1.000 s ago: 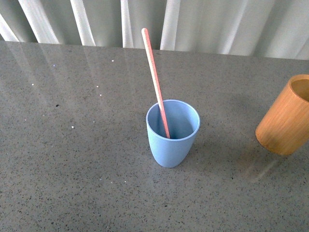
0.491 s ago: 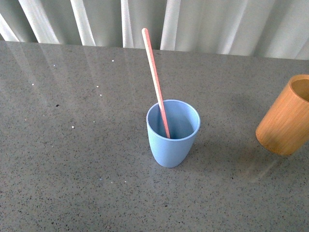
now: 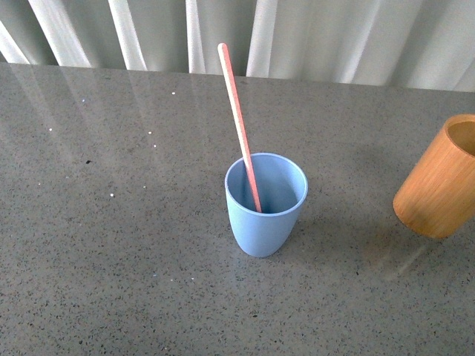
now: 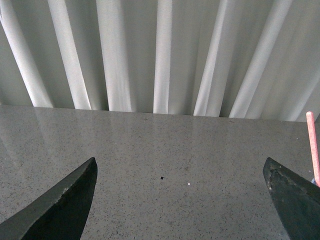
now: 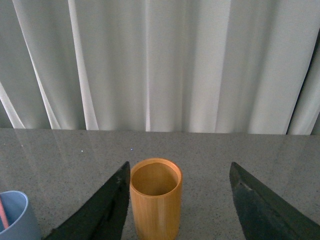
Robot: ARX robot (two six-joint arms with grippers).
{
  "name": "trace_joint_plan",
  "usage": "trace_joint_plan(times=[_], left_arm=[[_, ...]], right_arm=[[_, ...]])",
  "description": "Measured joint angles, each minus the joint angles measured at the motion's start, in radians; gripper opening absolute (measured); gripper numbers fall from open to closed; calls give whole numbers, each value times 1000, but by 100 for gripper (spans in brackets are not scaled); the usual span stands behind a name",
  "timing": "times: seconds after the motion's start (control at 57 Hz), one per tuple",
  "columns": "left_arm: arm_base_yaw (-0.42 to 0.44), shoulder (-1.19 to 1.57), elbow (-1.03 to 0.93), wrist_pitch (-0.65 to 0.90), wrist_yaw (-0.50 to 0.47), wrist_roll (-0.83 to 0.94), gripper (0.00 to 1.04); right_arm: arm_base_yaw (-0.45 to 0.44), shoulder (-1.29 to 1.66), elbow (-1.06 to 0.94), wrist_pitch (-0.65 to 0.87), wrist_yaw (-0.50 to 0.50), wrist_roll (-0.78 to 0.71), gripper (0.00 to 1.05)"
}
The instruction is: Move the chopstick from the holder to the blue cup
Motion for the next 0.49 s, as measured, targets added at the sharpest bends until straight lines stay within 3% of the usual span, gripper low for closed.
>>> trace_joint_plan(times=[0.175, 0.491], left_arm=[[0, 0, 0, 0, 0, 0, 98], [0, 0, 0, 0, 0, 0, 98]], right_arm=[[0, 0, 0, 0, 0, 1, 96], [0, 0, 0, 0, 0, 1, 95]])
